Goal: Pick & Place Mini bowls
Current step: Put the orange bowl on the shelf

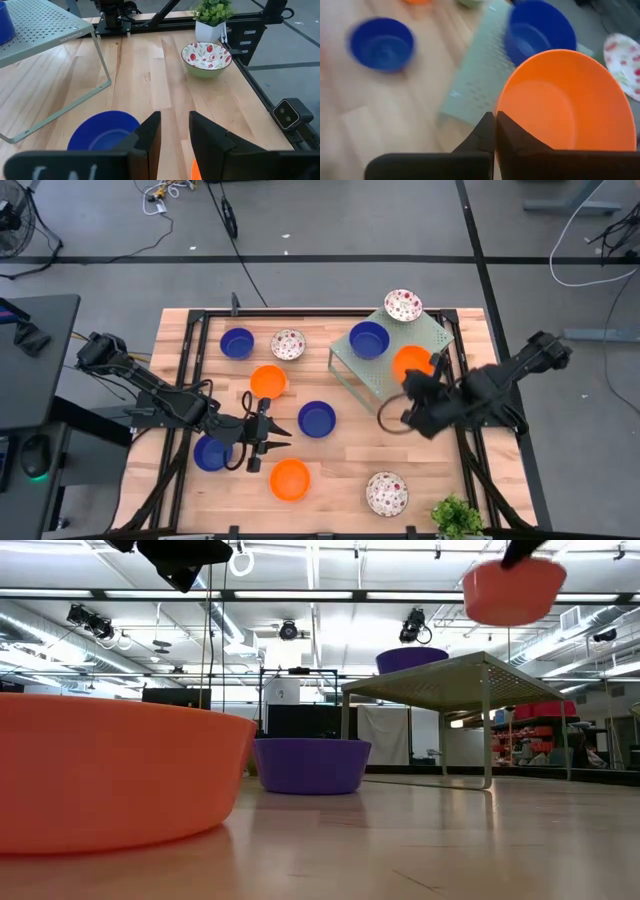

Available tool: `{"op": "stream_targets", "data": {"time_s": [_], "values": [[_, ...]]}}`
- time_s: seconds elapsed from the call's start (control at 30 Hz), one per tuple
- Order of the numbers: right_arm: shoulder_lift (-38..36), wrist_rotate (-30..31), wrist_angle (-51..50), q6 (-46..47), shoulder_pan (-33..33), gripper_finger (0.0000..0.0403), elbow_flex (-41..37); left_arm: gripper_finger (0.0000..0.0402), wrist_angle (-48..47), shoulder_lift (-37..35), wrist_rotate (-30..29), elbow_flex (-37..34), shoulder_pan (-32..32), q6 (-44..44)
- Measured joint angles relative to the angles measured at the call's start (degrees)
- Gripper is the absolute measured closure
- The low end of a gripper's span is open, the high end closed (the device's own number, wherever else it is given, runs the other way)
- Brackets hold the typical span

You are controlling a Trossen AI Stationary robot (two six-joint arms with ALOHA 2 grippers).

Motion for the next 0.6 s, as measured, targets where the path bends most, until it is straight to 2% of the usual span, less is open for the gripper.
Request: {"op": "stream_targets", "data": {"time_s": [0.3,0.4,0.6], "values": [[-3.37,-7.85,6.24,-12.97,-12.80,0.0400,-10.14,0.0296,-0.09,0.00,0.00,0.00,0.00,0.07],[-3.37,-9.85,9.02,-17.67,-15.64,0.0399,-11.55,0.0296,-0.09,0.00,0.00,0.00,0.00,0.07],[-3.37,-10.17,10.13,-22.86,-20.35,0.0398,-12.03,0.0296,-0.09,0.00,0.00,0.00,0.00,0.09]]}}
